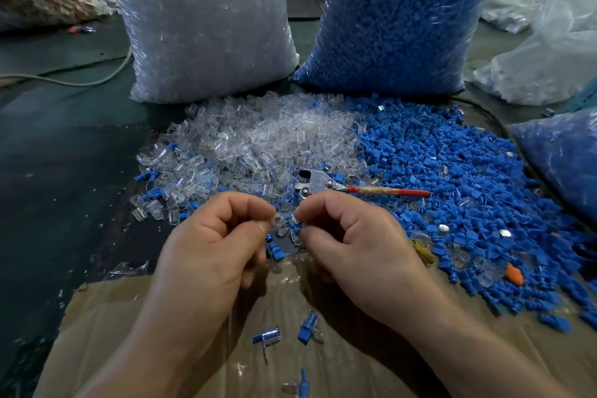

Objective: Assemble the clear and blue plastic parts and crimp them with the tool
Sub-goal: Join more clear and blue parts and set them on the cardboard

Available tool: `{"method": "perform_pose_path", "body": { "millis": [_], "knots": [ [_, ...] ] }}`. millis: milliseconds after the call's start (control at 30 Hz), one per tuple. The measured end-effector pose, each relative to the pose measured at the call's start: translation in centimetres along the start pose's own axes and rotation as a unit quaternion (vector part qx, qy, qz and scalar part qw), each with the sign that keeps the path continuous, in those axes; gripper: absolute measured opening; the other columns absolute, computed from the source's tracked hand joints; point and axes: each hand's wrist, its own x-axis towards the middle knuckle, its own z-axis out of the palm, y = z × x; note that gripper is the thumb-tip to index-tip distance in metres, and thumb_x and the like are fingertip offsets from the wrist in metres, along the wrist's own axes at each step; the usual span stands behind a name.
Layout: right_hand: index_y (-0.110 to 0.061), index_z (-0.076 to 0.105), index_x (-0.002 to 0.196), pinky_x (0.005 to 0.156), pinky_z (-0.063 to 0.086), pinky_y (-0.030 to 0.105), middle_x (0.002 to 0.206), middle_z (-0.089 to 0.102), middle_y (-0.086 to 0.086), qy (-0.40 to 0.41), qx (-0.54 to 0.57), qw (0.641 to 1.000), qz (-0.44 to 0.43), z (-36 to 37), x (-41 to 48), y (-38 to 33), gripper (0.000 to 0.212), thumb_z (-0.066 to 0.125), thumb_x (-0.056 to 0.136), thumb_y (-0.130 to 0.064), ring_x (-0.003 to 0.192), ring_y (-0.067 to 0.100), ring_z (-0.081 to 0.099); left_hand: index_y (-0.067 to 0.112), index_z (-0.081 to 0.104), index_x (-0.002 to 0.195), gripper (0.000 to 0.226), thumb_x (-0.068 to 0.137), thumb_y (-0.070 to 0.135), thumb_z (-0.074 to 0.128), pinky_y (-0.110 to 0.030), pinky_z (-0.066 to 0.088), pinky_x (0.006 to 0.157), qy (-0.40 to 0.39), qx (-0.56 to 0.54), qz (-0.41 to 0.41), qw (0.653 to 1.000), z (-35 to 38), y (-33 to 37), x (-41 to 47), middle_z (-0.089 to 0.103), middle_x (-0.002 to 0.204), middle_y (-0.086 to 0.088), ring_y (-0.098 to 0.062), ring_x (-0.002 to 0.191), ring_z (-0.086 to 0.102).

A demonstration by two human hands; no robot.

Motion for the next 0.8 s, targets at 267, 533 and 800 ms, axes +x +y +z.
{"method": "perform_pose_path", "body": {
  "millis": [267,533,800],
  "knots": [
    [-0.036,0.064,0.092,0.057,0.048,0.026,0.067,0.064,-0.015,-0.017,0.092,0.996,-0.004,-0.2,-0.3,-0.4,0.016,0.066,0.085,-0.021,0.058,0.003,0.059,0.024,0.078,0.084,0.024,0.061,0.018,0.073,-0.019,0.045,0.040,-0.046,-0.122,-0.069,0.989,0.6,0.7,-0.2,0.065,0.064,-0.002,-0.009,0.048,0.055],
    [-0.036,0.064,0.090,0.055,0.045,0.020,0.069,0.063,-0.018,0.006,0.093,0.995,-0.024,-0.1,-0.6,-0.7,0.015,0.064,0.083,-0.022,0.058,0.000,0.056,0.023,0.075,0.085,0.025,0.065,0.037,0.069,-0.026,0.048,0.038,-0.035,-0.104,-0.060,0.992,0.8,1.0,-0.6,0.062,0.056,-0.011,-0.018,0.043,0.056],
    [-0.028,0.064,0.087,0.058,0.043,0.015,0.078,0.062,-0.016,0.062,-0.011,0.995,-0.072,0.0,-0.8,-1.1,0.012,0.066,0.083,-0.016,0.066,0.004,0.057,0.028,0.069,0.081,0.013,0.081,0.039,0.063,-0.025,0.044,0.040,-0.023,-0.032,-0.035,0.999,1.4,0.7,-0.8,0.065,0.058,-0.008,-0.020,0.043,0.055]
  ]
}}
